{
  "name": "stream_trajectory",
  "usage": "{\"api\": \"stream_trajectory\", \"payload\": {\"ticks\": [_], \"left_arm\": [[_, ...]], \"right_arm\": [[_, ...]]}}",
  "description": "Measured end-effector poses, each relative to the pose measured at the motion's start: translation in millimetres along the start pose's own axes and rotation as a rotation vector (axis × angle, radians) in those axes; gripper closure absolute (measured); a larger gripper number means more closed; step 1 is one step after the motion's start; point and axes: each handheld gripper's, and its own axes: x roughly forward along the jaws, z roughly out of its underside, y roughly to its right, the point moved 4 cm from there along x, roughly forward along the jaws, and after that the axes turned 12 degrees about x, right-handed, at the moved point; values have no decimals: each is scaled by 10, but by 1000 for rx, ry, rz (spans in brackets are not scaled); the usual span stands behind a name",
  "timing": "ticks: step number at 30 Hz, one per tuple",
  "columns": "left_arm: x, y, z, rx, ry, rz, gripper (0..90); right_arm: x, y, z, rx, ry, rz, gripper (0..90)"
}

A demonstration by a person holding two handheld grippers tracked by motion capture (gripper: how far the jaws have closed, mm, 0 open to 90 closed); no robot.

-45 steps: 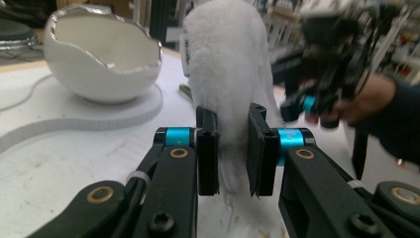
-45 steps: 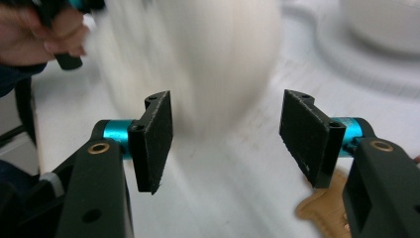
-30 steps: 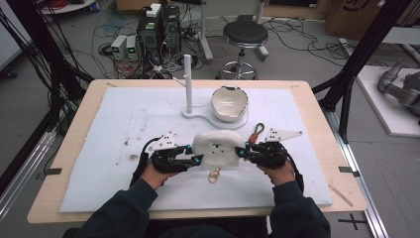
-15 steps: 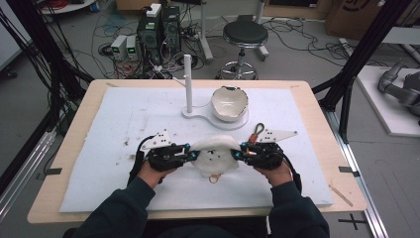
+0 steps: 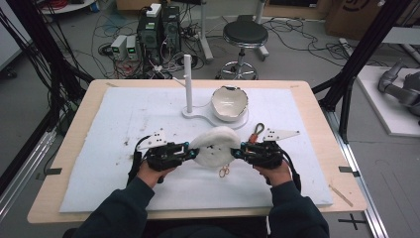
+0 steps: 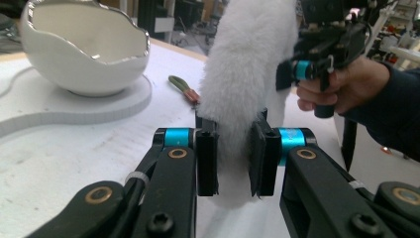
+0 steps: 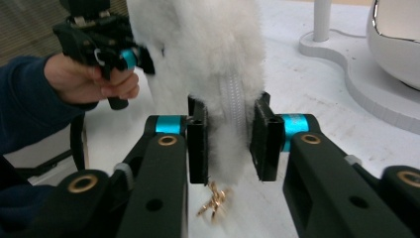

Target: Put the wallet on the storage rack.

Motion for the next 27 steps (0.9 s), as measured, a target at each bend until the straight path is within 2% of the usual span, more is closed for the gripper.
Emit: {"api": "stream_trajectory", "payload": {"ticks": [2,4,5,8,9,10,11,12,15,16,17,19,21,22,23,24,25,27], "left_arm": [[7,-5,10,-4,-12,-2,761],[8,-6,17,-5,-23,-4,750],[13,-15,27,-1,-43,-22,726],[-14,-83,53,-34,-78,-77,581],[-14,-83,53,-34,-78,-77,524],[-54,-131,62,-40,-86,-108,492],[-138,-207,61,-57,-78,-145,472],[-188,-245,56,-61,-73,-165,449],[-326,-344,41,-60,-65,-215,423],[-326,-344,41,-60,-65,-215,415],[-419,-408,31,-64,-56,-248,413],[-511,-473,26,-63,-51,-282,410],[-602,-537,23,-65,-46,-313,406],[-602,-537,23,-65,-46,-313,404],[-691,-596,29,-66,-42,-342,402],[-691,-596,29,-66,-42,-342,401],[-779,-657,48,-69,-42,-375,388],[-849,-705,60,-67,-45,-402,356]], "right_arm": [[-6,-1,-4,-6,4,5,740],[-17,-22,-9,-40,4,20,765],[-20,-32,-13,-46,3,29,772],[-32,-36,-39,-78,9,78,778],[-32,-36,-39,-78,9,78,778],[-73,-21,-70,-91,12,120,778],[-91,-12,-89,-95,17,126,779],[-108,-6,-107,-97,22,133,778],[-129,13,-185,-125,27,166,778],[-129,13,-185,-125,27,166,778],[-124,9,-277,-146,31,194,778],[-112,2,-371,-169,38,217,778],[-89,-7,-495,-192,45,236,778],[-89,-7,-495,-192,45,236,778],[-49,-17,-646,-220,47,251,778],[-49,-17,-646,-220,47,251,778],[-16,-25,-783,-237,39,271,778],[12,-21,-906,-255,36,294,778]]}}
